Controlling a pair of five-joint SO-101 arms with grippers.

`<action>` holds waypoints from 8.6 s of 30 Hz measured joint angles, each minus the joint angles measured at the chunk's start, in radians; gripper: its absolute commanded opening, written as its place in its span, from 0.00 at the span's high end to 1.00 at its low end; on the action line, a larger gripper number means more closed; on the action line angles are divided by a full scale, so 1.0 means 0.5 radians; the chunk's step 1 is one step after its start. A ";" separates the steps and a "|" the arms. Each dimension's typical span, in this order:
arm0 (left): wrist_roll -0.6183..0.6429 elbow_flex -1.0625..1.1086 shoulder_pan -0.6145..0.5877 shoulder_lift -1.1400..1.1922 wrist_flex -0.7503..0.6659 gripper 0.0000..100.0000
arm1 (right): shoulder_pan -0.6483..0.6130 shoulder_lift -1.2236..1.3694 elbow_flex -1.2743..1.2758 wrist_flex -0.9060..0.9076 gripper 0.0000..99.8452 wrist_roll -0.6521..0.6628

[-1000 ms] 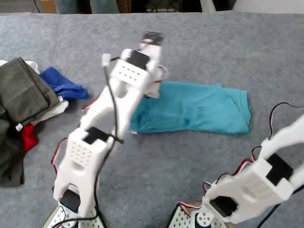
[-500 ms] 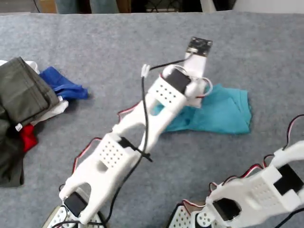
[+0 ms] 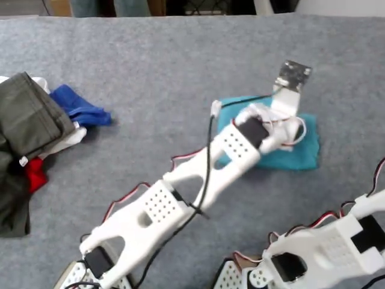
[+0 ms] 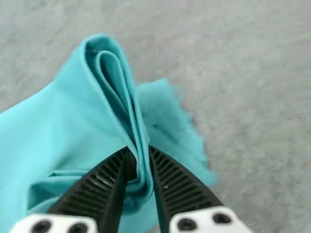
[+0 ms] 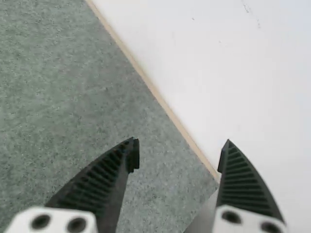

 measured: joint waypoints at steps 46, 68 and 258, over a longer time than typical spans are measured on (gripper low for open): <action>-1.019 -0.494 -1.470 -0.614 1.378 0.97 | -1.617 0.740 1.227 -0.362 0.98 0.058; -1.031 1.725 -1.691 -2.053 1.209 0.97 | -1.059 0.914 0.776 0.420 0.98 0.427; -0.709 -0.519 -1.221 -0.288 1.366 0.97 | -1.019 1.105 0.552 -0.531 0.98 -0.476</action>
